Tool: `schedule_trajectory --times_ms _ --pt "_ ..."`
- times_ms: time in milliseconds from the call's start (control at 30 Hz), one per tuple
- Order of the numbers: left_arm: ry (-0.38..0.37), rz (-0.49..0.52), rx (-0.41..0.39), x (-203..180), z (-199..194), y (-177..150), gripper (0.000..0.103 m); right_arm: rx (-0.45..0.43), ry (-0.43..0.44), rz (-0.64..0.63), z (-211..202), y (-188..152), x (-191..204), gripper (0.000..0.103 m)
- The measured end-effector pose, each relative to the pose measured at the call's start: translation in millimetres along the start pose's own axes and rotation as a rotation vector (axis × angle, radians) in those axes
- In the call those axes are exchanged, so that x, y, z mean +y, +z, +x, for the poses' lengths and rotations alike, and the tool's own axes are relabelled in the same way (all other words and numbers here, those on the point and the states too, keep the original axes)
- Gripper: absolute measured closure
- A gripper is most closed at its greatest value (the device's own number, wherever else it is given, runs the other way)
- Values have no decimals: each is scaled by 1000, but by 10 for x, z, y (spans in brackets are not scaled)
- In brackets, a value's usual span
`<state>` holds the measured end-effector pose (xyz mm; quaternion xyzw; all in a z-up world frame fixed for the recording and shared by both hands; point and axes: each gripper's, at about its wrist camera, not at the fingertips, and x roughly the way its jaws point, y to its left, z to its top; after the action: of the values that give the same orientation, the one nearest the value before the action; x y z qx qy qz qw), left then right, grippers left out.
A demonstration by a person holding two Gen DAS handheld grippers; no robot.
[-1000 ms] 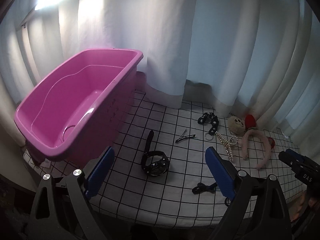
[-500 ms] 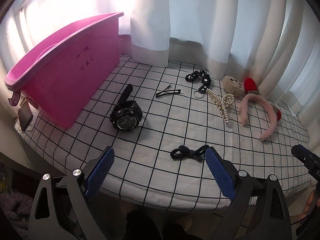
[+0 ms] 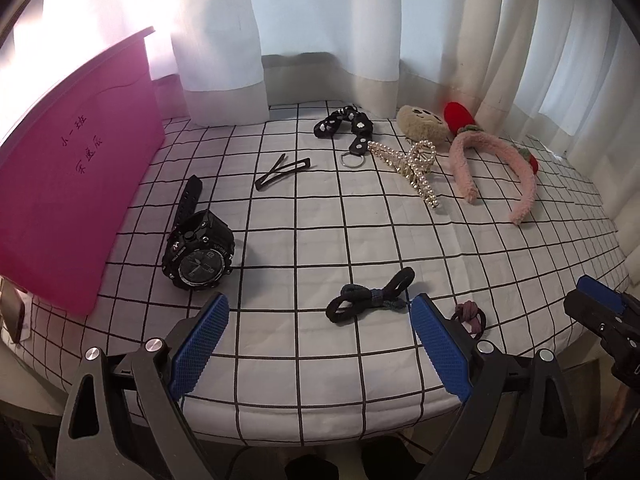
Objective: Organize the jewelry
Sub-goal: 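Grasp the black hair tie with the left tool while the right tool grasps the maroon hair tie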
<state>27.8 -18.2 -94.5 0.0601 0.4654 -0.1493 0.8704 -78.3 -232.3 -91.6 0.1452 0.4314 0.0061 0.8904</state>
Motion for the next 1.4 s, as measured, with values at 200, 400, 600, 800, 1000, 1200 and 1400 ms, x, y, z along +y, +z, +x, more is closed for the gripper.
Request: schedule_trajectory --times_ms 200,400,600,800,1000,1200,1400 --pt "-101 146 -21 -28 192 -76 12 -49 -104 80 130 -268 226 45" --pt "-150 225 -13 -36 413 -116 12 -44 -162 105 363 -385 396 45" --pt "-163 243 -26 -49 574 -97 12 -62 -201 103 553 -376 431 45" --pt "-174 242 -25 -62 678 -76 12 -68 -240 92 679 -354 423 45" --pt "-183 244 -12 -71 762 -102 12 -50 -260 55 772 -357 449 46" --pt "-176 248 -34 -83 771 -119 12 -51 -298 10 830 -384 488 46" --pt "-161 261 -69 -98 748 -180 15 -58 -300 -69 864 -392 605 69"
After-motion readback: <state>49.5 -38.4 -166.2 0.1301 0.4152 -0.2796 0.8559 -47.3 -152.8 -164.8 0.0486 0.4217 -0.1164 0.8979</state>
